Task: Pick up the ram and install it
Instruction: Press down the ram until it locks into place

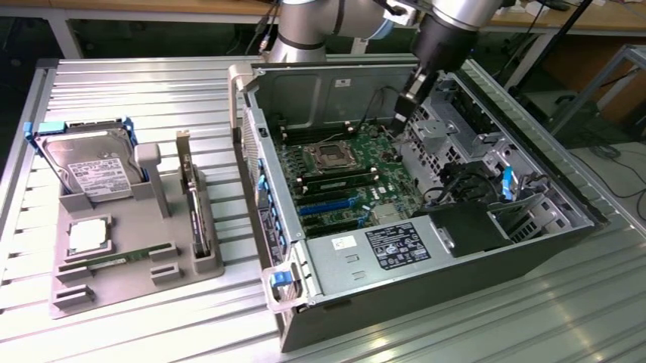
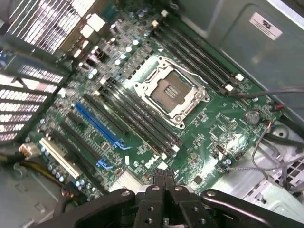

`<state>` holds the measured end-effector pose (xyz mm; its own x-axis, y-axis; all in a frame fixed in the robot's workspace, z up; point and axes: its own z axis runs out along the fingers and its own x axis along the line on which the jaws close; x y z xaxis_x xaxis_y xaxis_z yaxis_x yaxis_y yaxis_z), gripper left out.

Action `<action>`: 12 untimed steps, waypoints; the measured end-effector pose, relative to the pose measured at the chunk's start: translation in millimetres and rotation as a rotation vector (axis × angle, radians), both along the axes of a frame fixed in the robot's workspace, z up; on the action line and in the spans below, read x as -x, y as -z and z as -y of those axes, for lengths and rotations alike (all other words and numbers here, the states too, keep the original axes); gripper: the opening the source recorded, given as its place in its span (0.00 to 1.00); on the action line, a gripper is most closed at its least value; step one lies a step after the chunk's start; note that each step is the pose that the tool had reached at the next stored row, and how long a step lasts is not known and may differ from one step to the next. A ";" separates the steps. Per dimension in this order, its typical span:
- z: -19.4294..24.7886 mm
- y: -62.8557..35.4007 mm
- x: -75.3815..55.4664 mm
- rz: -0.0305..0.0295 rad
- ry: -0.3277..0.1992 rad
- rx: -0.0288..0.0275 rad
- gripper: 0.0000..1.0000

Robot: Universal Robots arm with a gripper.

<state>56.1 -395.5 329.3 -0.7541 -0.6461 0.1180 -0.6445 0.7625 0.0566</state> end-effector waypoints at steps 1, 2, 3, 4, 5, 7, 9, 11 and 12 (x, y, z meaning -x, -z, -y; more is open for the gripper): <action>0.0 0.3 0.0 0.0000 0.063 0.0000 0.11; 0.0 0.3 0.0 0.0000 0.085 0.0000 0.11; 0.0 0.3 0.0 0.0000 0.102 0.0000 0.11; 0.0 0.4 0.0 0.0000 0.123 0.0000 0.11; 0.0 0.4 0.0 0.0000 0.140 0.0000 0.11; 0.0 0.4 0.0 0.0000 0.172 0.0000 0.11; 0.0 0.5 0.0 0.0000 0.205 0.0000 0.11; 0.0 0.5 0.0 0.0000 0.245 0.0000 0.11; 0.0 0.6 0.0 0.0000 0.275 -0.0001 0.11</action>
